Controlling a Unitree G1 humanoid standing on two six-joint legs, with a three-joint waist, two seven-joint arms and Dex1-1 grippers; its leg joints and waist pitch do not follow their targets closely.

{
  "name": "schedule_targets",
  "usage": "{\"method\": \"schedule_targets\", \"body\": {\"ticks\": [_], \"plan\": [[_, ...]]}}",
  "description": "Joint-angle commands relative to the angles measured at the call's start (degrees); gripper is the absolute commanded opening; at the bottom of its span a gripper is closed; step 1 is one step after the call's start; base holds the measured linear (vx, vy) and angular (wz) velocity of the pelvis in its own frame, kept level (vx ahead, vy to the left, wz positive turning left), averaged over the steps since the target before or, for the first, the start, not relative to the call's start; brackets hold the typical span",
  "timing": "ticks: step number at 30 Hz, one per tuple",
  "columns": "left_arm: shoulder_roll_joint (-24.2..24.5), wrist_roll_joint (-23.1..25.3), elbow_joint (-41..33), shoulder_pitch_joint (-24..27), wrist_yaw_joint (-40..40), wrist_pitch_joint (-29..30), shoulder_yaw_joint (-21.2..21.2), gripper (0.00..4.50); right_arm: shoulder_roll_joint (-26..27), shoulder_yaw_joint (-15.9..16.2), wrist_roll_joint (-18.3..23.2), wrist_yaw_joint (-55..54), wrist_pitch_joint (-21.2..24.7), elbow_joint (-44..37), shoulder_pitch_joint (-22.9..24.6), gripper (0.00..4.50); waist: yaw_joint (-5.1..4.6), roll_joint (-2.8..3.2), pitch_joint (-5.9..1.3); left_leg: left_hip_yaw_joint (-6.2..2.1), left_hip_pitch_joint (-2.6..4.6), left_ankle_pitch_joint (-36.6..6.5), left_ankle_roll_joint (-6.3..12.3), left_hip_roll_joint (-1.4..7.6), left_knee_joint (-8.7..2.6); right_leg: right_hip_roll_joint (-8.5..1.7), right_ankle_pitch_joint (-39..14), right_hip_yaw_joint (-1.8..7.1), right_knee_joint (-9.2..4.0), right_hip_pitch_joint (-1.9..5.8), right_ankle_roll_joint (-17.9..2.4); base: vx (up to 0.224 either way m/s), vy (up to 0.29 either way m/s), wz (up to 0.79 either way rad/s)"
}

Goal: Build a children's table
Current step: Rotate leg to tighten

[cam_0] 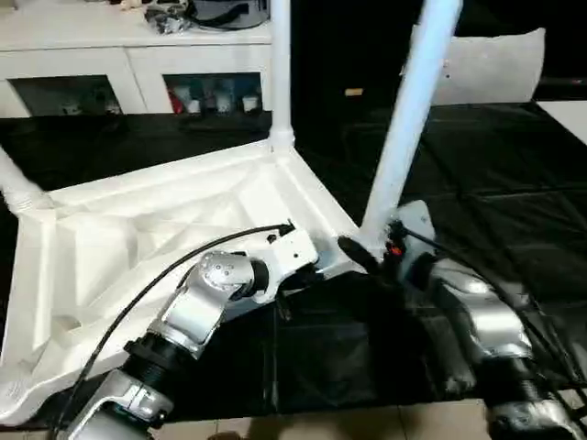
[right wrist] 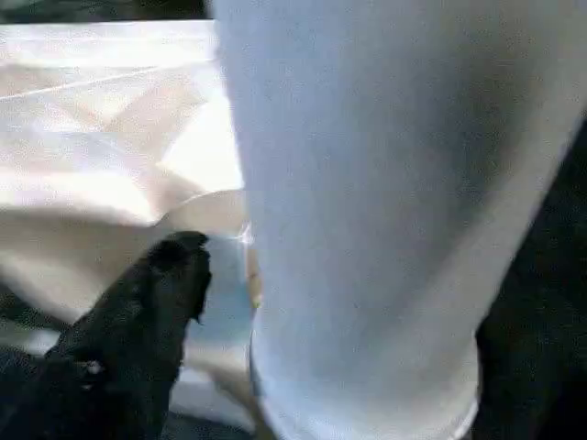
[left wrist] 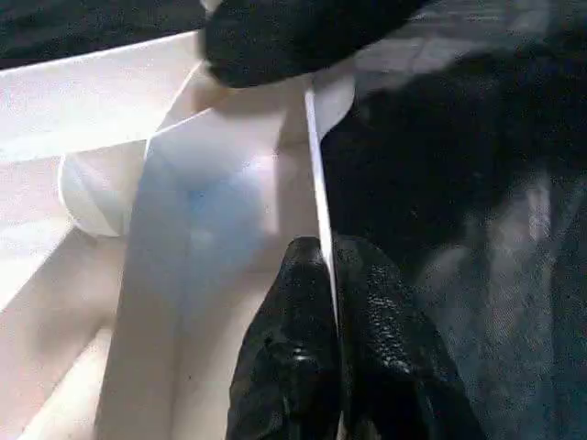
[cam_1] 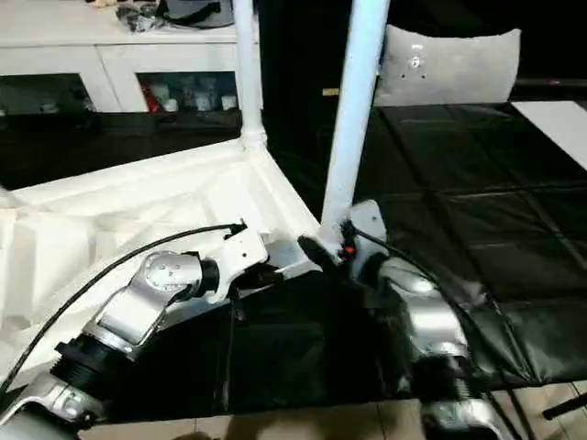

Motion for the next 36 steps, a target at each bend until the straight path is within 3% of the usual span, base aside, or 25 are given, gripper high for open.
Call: {"method": "schedule_targets", "body": {"ticks": [1,8,9,11,13,15,18,20,21,24,31,35,36], "plan": [[2.21,0.85,1.55,-1.13,-2.99,-3.38,-1.51,0.0,-2.14,2.61,1.94,7.24,-1.26,-2.47,0.69,4.47,0.09,-0.19,-2.89,-1.11,-0.03,-10.9,3.36,2.87,-3.81,-4.81,-10.41,3.01,-4.97,2.63,-10.68,0.0,0.0,0.0],[8.01,0.04,4.48,-1.38,-11.51,-11.89,-3.08,0.0,-11.37,2.88,1.76,18.47,-3.54,-1.79,0.42,4.47,0.19,-0.1,-2.91,-1.09,0.0,-11.39,3.77,2.95,-3.68,-4.83,-11.27,2.95,-4.95,2.66,-11.25,0.0,0.0,0.0],[8.79,0.0,5.08,-1.55,-12.8,-13.15,-3.44,0.0,-12.88,3.38,1.8,20.67,-4.03,-2.23,0.54,4.47,0.16,-0.44,-2.92,-1.03,0.0,-11.15,3.82,3.03,-3.69,-4.84,-10.85,2.97,-4.86,2.71,-11.34,0.0,0.0,0.0],[9.39,-0.05,5.55,-1.67,-13.91,-14.22,-3.72,0.0,-14.06,3.84,1.81,22.45,-4.42,-2.62,0.66,4.47,0.28,-0.32,-2.94,-1.0,-0.12,-10.41,4.36,3.02,-3.58,-4.9,-10.09,2.91,-4.66,2.76,-11.77,0.0,0.0,0.0],[10.74,-0.78,5.9,-1.76,-17.8,-16.61,-4.67,0.0,-16.44,5.53,2.46,27.27,-3.81,-3.59,0.82,4.47,0.35,-0.76,-2.88,-0.88,-0.1,-10.28,4.81,3.06,-3.56,-4.86,-11.16,2.84,-4.78,2.72,-11.66,0.0,0.0,0.0],[11.09,-1.61,5.95,-1.74,-19.9,-17.5,-5.0,0.0,-16.94,6.09,2.68,28.73,-4.04,-3.69,0.62,4.47,0.59,-0.5,-2.94,-0.97,0.01,-9.92,4.99,3.2,-3.56,-4.97,-11.36,2.82,-4.66,2.69,-11.79,0.0,0.0,0.0],[11.2,-3.47,6.35,-1.79,-24.01,-19.85,-5.63,0.0,-16.93,7.3,2.45,30.3,-5.51,-3.39,-0.03,4.47,0.85,-0.62,-2.95,-0.82,0.11,-9.93,4.74,3.31,-3.56,-4.94,-11.42,2.87,-4.64,2.46,-12.26,0.0,0.0,0.0],[11.28,-3.72,6.47,-1.93,-25.23,-20.79,-6.13,0.0,-16.53,7.81,2.45,30.74,-5.48,-3.16,-0.25,4.47,1.59,-0.53,-2.97,-0.77,0.4,-10.03,4.41,3.46,-3.59,-5.03,-11.64,2.98,-4.59,2.25,-12.35,0.0,0.0,0.0],[11.29,-3.74,6.53,-1.98,-25.44,-21.11,-6.25,0.0,-16.4,7.94,2.59,31.0,-5.42,-3.18,-0.24,4.21,1.78,-0.53,-2.93,-0.74,0.39,-10.23,4.32,3.5,-3.6,-5.04,-11.57,3.01,-4.57,2.21,-12.43,0.0,0.0,0.0],[11.37,-3.79,6.62,-2.17,-26.54,-22.01,-6.73,0.0,-15.6,8.46,3.01,31.36,-5.17,-3.37,-0.12,4.08,2.01,-0.65,-2.96,-0.78,0.32,-10.23,3.99,3.49,-3.66,-5.08,-11.51,2.99,-4.48,2.33,-12.18,0.0,0.0,0.0],[11.3,-3.64,7.57,-2.58,-27.31,-23.34,-6.72,0.0,-15.12,9.63,3.09,32.4,-5.06,-3.35,0.11,3.27,2.3,-0.72,-3.09,-0.79,0.24,-8.91,4.02,3.4,-3.57,-5.1,-10.45,2.96,-4.33,2.45,-11.77,0.0,0.0,0.0],[11.27,-3.27,8.08,-2.71,-26.86,-23.77,-6.73,0.0,-15.01,9.74,3.2,32.63,-4.85,-3.18,0.07,3.16,2.38,-0.78,-3.06,-0.78,0.2,-9.12,3.89,3.35,-3.56,-5.1,-11.26,2.95,-4.39,2.46,-11.42,0.0,0.0,0.0],[11.3,-3.2,8.2,-2.69,-26.91,-23.86,-6.75,0.0,-14.9,9.73,3.27,32.82,-4.63,-3.24,0.11,2.89,2.37,-0.81,-3.05,-0.79,0.22,-9.22,3.85,3.36,-3.57,-5.12,-11.58,2.95,-4.41,2.45,-11.34,0.0,0.0,0.0]]}}
